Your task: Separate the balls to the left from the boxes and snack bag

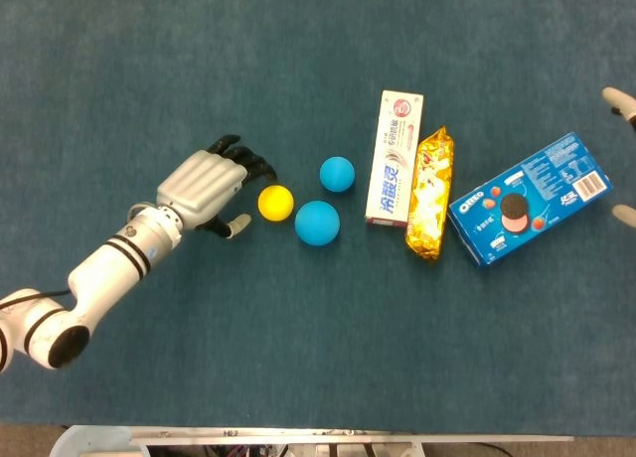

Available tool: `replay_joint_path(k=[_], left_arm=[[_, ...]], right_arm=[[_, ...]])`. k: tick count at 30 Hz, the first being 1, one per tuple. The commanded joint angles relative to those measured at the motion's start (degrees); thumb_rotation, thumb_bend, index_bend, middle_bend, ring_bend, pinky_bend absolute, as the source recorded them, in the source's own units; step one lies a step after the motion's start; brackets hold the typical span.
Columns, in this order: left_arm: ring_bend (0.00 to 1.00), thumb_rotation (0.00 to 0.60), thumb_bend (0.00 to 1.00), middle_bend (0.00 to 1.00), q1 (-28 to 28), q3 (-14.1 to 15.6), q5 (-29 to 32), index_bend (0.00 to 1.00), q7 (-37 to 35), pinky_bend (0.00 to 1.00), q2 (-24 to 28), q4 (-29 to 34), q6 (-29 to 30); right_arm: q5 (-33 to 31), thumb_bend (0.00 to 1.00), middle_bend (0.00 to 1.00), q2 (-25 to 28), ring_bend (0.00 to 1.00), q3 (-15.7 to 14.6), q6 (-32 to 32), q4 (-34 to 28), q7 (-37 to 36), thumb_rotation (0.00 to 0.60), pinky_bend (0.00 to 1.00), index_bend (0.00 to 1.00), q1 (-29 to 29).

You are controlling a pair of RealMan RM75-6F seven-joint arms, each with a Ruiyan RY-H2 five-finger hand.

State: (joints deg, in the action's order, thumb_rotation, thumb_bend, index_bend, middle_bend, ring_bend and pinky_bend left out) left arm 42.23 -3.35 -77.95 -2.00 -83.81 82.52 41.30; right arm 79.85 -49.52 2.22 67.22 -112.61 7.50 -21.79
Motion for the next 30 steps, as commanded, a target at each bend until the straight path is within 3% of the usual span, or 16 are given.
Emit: replay_joint_path(k=[1, 18, 30], left_arm=[[0.16, 0.6, 0.37, 0.25, 0.35, 0.03, 0.26, 0.26, 0.16, 0.01, -0.77, -0.72, -0.1], [0.2, 0.6, 0.37, 0.29, 1.47, 0.06, 1.31, 0.28, 0.67, 0.01, -4.03, -2.32, 0.11], [0.32, 0.6, 0.37, 0.42, 1.31, -0.02, 0.85, 0.41, -0.06, 0.09, -4.93, -2.77, 1.98]], right_arm=[[-0.03, 0.0, 0.23, 0.33, 0.14, 0.04, -0.15, 0.16, -0.54, 0.6, 0.27, 0.02, 0.27], [-0.7, 0.0, 0.23, 1.42, 0.14, 0.47, -2.11, 0.28, -3.35, 0.6, 0.27, 0.02, 0.81], [-0.49, 0.0, 0.23, 2.17, 0.14, 0.71, -2.63, -0.03, -5.16, 0.6, 0.27, 0.02, 1.28]])
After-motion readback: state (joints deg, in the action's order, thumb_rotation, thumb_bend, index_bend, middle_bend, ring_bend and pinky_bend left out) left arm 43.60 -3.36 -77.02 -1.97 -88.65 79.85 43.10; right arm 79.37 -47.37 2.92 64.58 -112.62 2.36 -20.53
